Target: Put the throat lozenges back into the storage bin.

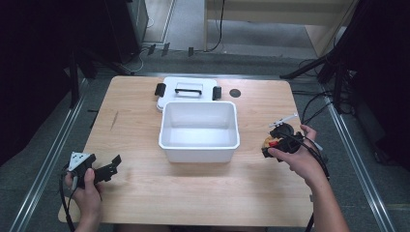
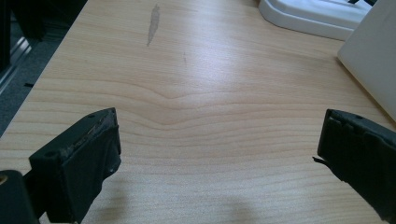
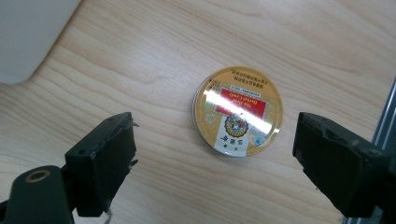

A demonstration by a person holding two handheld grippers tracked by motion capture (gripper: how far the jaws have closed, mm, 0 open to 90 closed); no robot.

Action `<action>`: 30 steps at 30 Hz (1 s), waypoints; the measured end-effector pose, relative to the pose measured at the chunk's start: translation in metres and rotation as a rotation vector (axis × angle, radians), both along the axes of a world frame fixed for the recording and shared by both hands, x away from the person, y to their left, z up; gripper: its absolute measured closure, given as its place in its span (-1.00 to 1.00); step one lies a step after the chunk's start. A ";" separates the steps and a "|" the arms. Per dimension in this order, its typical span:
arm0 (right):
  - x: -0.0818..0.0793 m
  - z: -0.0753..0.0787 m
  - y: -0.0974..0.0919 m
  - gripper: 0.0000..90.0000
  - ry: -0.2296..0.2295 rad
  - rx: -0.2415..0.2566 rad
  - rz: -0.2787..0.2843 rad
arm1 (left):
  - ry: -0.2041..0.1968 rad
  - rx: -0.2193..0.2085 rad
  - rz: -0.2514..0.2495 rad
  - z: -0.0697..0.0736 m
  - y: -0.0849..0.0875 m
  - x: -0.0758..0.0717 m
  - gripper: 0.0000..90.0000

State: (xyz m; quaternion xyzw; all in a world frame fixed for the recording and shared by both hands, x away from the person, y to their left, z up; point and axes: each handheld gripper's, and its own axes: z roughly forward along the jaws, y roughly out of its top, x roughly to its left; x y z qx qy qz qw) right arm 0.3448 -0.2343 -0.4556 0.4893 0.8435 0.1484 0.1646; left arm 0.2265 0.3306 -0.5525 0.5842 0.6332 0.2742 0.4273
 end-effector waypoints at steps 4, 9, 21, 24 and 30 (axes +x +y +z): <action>0.006 -0.001 0.002 -0.70 0.053 -0.003 0.008 | 0.000 0.000 -0.001 0.000 0.000 0.000 -1.00; 0.013 -0.003 0.005 -0.70 0.118 -0.012 0.010 | 0.001 0.000 -0.001 0.000 0.000 0.000 -1.00; 0.026 -0.015 0.014 -0.70 0.278 -0.061 -0.063 | 0.001 0.000 -0.001 0.000 0.000 0.000 -1.00; 0.031 -0.016 0.012 -0.66 0.284 -0.048 -0.110 | 0.001 0.000 -0.001 0.000 0.000 0.000 -1.00; 0.042 -0.014 0.005 -0.65 0.292 0.016 -0.208 | 0.002 0.001 -0.001 0.000 0.000 0.000 -1.00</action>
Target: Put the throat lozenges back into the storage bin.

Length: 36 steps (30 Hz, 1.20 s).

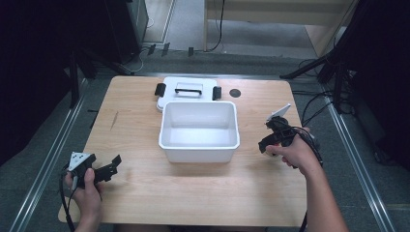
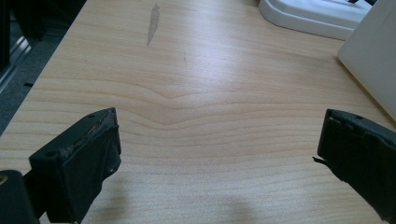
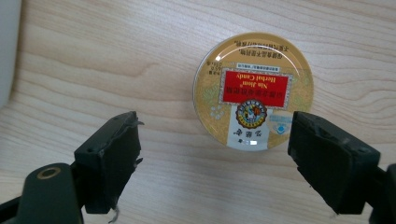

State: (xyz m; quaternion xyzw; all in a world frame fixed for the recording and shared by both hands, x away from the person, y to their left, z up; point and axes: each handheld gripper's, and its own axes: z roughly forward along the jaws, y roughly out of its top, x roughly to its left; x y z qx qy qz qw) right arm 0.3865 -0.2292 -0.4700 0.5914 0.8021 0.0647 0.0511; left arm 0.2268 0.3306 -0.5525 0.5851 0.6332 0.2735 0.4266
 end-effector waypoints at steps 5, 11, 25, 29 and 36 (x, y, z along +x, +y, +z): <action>0.005 -0.006 -0.001 -0.65 0.037 0.001 -0.029 | 0.001 0.001 0.000 0.000 0.000 0.000 -1.00; 0.012 -0.013 -0.004 -0.65 0.059 -0.026 -0.058 | 0.001 0.000 0.000 0.000 0.000 0.000 -1.00; 0.027 -0.024 -0.007 -0.83 0.054 -0.048 -0.136 | 0.002 -0.001 -0.001 0.000 0.000 0.000 -1.00; 0.028 -0.029 -0.008 -0.76 0.061 -0.051 -0.158 | 0.002 -0.001 -0.001 0.000 0.000 0.000 -1.00; 0.028 -0.031 -0.010 -0.55 0.059 -0.062 -0.163 | 0.001 0.000 -0.001 0.000 0.000 0.000 -1.00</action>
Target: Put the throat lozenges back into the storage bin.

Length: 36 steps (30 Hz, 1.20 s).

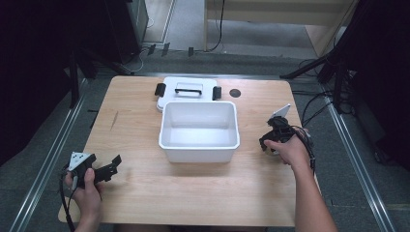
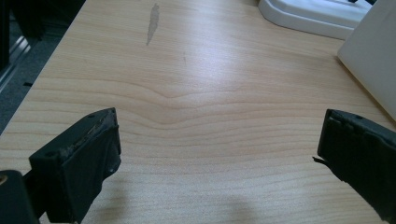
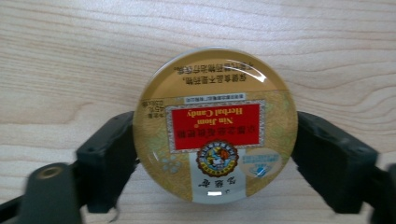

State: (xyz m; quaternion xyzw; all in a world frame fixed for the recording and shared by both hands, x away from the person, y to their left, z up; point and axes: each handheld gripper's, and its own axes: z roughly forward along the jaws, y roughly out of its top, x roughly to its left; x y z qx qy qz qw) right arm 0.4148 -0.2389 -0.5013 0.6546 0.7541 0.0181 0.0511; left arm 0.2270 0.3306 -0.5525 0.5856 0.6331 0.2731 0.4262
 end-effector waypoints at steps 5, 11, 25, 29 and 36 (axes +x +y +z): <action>-0.001 0.005 0.000 -0.54 -0.014 0.016 0.004 | -0.001 -0.001 0.001 0.000 0.000 0.000 -1.00; -0.005 0.011 0.002 -0.54 -0.026 0.013 0.030 | 0.000 -0.002 0.001 0.000 0.000 0.000 -1.00; -0.012 0.049 0.023 -0.54 -0.086 0.012 0.120 | 0.001 -0.002 0.001 0.000 0.000 0.000 -1.00; -0.014 0.061 0.030 -0.54 -0.099 0.013 0.142 | 0.001 -0.002 0.002 0.000 0.000 0.000 -1.00; -0.017 0.082 0.042 -0.54 -0.122 0.004 0.183 | 0.002 -0.002 0.002 0.000 0.000 0.000 -1.00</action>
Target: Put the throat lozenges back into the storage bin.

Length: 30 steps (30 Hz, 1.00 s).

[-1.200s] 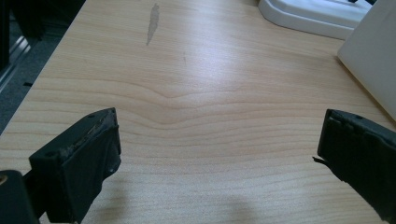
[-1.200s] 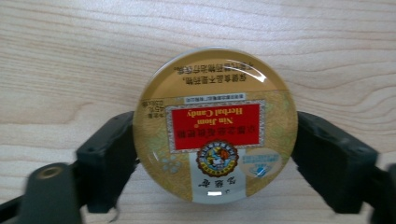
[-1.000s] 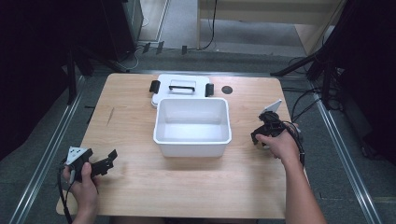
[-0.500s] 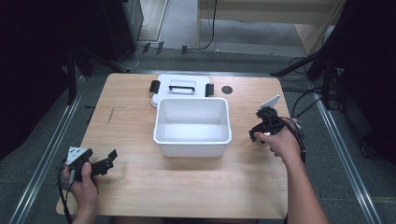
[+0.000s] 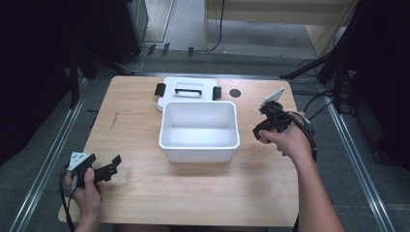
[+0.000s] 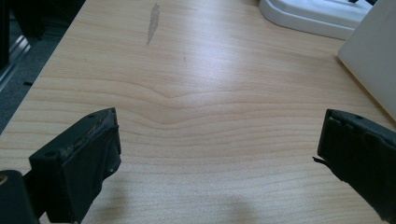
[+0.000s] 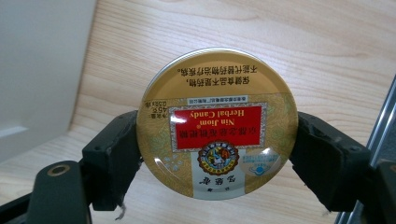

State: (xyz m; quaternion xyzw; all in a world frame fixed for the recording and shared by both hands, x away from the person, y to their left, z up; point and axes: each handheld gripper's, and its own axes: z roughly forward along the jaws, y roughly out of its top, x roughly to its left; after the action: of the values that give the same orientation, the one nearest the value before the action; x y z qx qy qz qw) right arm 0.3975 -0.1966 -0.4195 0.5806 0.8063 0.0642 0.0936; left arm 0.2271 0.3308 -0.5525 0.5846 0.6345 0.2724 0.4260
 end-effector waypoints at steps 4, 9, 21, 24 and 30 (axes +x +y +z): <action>0.000 0.010 0.005 -0.54 0.001 0.006 0.011 | 0.002 -0.002 -0.001 0.000 0.000 0.000 -1.00; 0.001 0.022 0.011 -0.54 -0.008 0.010 0.020 | 0.001 -0.002 -0.001 0.000 0.000 0.000 -1.00; 0.003 0.045 0.032 -0.54 -0.035 0.000 0.066 | 0.001 -0.003 -0.002 0.000 0.000 0.000 -1.00; 0.004 0.050 0.037 -0.54 -0.039 -0.002 0.078 | 0.001 -0.004 -0.003 0.000 0.001 0.000 -1.00; 0.004 0.057 0.047 -0.54 -0.051 -0.001 0.098 | 0.001 -0.009 0.000 0.000 0.001 0.000 -1.00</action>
State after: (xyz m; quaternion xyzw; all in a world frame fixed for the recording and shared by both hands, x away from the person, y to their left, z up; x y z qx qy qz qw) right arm 0.4020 -0.1496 -0.3625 0.5387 0.8310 0.0830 0.1111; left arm 0.2272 0.3315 -0.5525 0.5828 0.6358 0.2694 0.4284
